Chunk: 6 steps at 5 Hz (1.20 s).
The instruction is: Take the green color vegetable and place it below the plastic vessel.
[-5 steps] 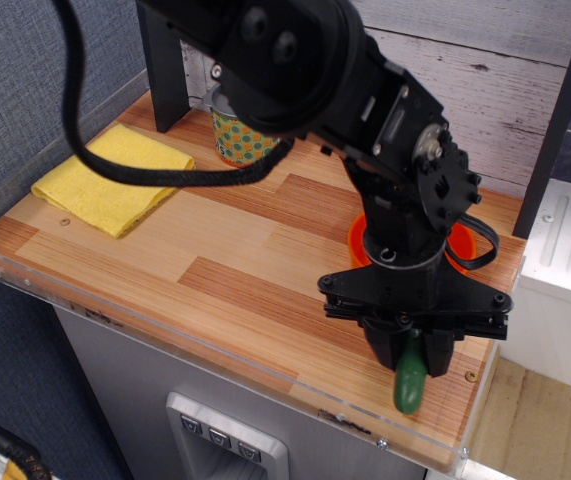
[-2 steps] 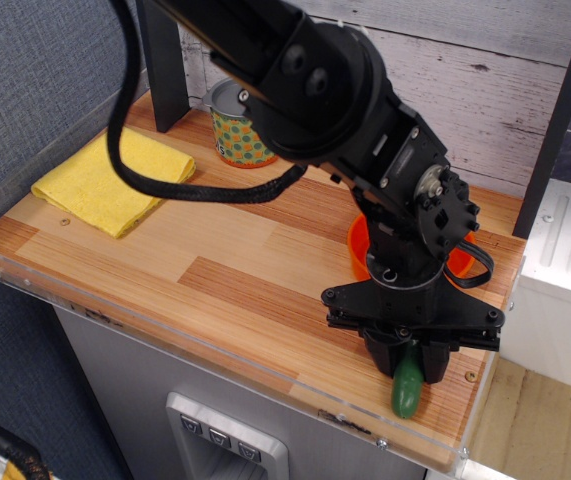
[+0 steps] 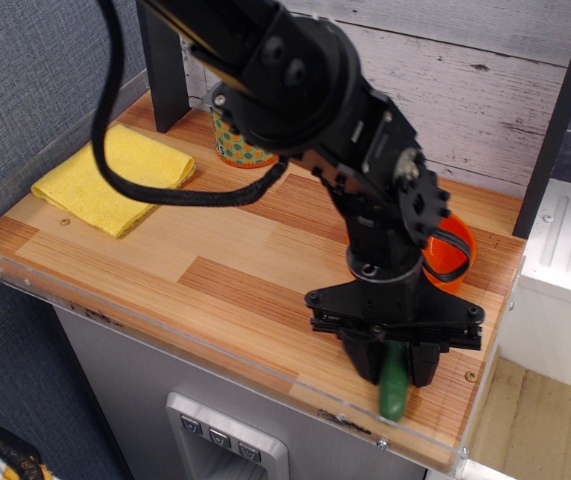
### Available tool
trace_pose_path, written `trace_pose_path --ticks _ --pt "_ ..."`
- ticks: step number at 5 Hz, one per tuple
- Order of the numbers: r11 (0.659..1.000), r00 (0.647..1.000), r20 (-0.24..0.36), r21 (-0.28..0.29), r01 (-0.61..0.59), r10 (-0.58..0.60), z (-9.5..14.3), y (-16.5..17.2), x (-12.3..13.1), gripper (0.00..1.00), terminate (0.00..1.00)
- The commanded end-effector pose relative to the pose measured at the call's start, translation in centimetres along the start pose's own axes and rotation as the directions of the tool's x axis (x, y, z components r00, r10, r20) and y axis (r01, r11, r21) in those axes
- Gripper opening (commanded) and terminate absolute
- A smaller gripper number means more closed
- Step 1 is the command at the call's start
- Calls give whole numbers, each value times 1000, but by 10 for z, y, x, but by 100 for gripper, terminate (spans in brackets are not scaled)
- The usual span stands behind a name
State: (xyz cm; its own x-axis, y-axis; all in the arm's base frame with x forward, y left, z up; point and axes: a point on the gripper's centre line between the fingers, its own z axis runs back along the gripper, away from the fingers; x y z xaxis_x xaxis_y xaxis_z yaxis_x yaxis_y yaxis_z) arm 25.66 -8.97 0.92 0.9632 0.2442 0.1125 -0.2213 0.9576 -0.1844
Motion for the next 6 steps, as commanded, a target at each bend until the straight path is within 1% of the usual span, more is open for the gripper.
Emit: trace_pose_path --ticks 1,2,3,4,5,6 --pt "999 998 54 -23 27 -25 22 -5 -2 100 0" --pt "999 997 75 -25 38 -36 29 -4 -3 100 0" --pt "999 996 90 -13 29 -28 40 -1 -3 100 0" --pt "999 996 83 35 21 -24 54 11 0 100 0" --pt "999 995 103 54 5 -11 68 34 4 100 0" --pt "998 990 136 39 -49 44 80 53 13 100 0"
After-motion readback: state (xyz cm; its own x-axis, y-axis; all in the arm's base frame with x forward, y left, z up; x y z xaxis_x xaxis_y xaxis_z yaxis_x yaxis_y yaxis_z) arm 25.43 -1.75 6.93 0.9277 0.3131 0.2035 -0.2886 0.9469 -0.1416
